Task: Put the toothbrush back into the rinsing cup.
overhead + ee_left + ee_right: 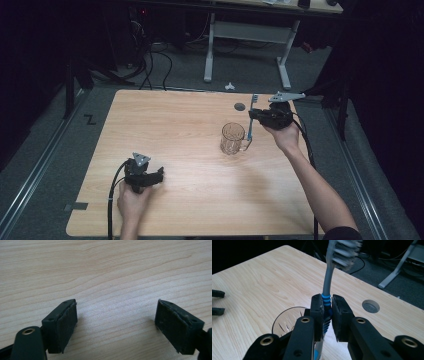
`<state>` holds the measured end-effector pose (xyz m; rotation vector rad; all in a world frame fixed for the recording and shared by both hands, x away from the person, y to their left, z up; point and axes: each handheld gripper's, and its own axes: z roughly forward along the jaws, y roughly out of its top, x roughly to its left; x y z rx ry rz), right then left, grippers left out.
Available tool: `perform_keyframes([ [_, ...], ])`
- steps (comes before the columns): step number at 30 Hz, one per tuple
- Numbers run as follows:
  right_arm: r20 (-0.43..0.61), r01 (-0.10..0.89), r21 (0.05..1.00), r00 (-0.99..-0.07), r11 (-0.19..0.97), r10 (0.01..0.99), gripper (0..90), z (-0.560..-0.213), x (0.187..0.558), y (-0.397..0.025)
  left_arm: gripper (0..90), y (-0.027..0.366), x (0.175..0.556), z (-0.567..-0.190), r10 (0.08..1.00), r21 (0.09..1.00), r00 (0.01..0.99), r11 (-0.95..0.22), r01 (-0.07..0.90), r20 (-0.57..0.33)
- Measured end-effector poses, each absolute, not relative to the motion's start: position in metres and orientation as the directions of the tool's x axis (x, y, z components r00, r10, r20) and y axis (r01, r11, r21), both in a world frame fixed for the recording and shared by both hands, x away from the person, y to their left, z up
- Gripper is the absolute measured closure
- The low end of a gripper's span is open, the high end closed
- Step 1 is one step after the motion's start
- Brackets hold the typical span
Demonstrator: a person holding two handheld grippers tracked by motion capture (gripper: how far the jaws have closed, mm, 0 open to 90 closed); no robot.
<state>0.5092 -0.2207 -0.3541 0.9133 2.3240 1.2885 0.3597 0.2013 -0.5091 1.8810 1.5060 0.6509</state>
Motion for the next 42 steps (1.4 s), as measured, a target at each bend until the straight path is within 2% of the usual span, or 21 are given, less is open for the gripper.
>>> perform_keyframes([
  [42, -0.045, 0.356, 0.821, -0.74, 0.447, 0.671, 79.9, -0.379, 0.492, -0.224, 18.6, 0.201, 0.36, -0.509, 0.975, 0.736, 0.224, -0.144, 0.661, -0.01],
])
